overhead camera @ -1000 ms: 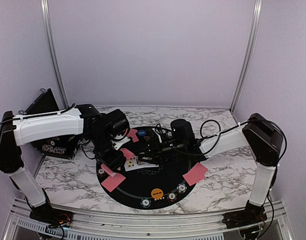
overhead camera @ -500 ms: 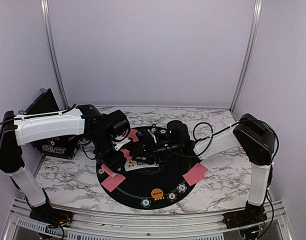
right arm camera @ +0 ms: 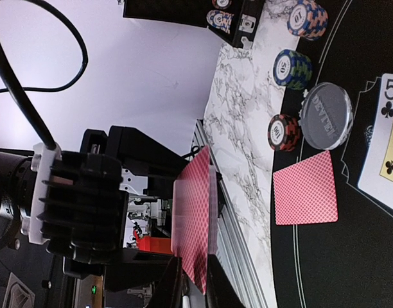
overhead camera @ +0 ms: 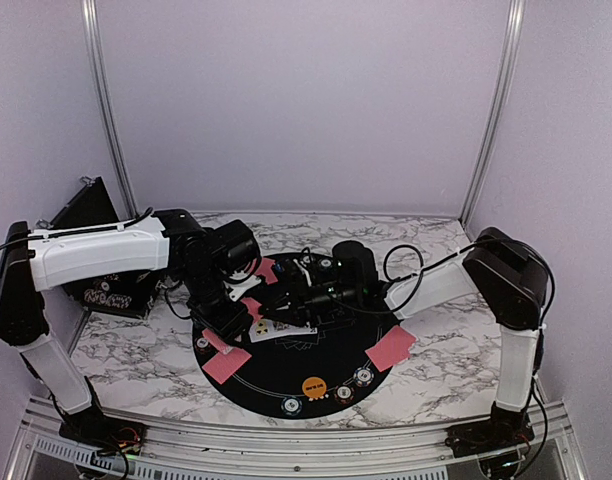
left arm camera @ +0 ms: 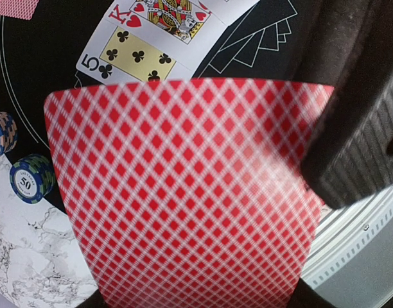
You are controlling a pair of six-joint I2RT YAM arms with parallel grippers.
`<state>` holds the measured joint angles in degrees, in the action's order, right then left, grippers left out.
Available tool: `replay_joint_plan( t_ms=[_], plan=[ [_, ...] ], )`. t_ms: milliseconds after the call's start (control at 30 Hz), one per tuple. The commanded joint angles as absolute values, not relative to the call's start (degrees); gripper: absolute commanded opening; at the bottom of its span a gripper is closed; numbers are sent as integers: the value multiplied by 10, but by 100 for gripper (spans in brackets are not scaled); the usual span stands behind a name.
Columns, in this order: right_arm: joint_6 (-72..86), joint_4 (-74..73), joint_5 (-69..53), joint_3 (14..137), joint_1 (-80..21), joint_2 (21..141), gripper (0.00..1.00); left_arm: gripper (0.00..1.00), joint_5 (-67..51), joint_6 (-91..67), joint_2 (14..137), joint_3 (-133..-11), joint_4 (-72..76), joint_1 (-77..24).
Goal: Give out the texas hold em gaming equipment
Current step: Pick up the poker card from the face-down deck piles.
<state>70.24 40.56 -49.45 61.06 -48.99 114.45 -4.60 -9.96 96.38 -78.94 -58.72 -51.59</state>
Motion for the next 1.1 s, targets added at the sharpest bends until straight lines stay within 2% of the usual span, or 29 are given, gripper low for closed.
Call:
replay_joint_plan(
  t_ms=[0,133,733,967,1067],
  plan=[
    [700,419,-499,635,-495,1151,9,59,-50,-94,961,-795,-593,-518],
    [703,421,-500,635,-492,1151,0,59,-50,-94,960,-793,-593,-518],
    [711,449,-557,590,-418,1103,0,59,-46,-96,950,-781,-591,-518],
    [690,465,-629,527,-350,1074,0,59,-45,-97,948,-778,-590,-519],
    [630,410,-664,509,-315,1062,0,59,-44,-97,946,-778,-590,-518]
  ],
)
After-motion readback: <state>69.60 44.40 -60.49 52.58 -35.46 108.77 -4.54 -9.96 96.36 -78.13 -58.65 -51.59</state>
